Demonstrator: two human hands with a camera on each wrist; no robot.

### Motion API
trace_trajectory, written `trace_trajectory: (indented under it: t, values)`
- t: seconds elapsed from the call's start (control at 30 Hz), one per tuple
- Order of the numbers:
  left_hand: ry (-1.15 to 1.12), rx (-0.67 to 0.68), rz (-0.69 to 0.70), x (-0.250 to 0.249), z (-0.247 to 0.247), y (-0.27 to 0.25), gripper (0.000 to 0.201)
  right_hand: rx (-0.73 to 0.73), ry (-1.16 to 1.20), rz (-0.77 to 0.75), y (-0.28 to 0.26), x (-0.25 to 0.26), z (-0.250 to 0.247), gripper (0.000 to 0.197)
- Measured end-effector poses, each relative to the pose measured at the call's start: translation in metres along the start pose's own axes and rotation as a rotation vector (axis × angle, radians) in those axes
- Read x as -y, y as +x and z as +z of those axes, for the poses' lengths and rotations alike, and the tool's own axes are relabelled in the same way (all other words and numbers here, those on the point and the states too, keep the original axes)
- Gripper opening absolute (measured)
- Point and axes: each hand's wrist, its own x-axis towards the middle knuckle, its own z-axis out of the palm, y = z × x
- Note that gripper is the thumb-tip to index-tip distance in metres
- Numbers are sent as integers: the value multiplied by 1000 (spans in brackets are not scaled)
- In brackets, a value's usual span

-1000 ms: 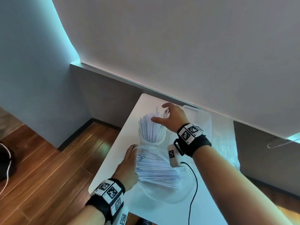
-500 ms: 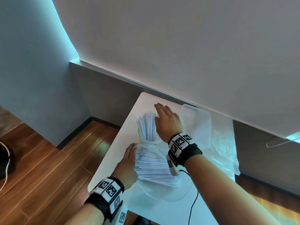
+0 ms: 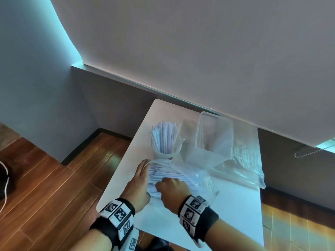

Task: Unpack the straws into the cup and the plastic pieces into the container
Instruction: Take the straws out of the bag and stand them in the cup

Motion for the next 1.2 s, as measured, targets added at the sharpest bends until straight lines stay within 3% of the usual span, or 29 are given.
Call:
trace_trajectory:
  t: [0.17,0.3,0.43,0.63,0.77,1.2]
  values:
    - [19,-20,32,4,3,1,105,126,-104,120,7,-20,48,28]
    - [16,-19,34,5,2,0,104,129,-144,133,6,-23,44,21]
    - [14,-14,45,7,2,-1,103,82,-141,246,2,-32,46,31]
    - [26,-16,57,9,3,-1,102,-29,-149,168,8,-23,70,44]
    - [29,-7,55,8,3,-2,102,-123,-234,126,11,-22,77,39]
    - [39,2,38,8,2,-3,101,-141,-238,125,19,-19,89,31]
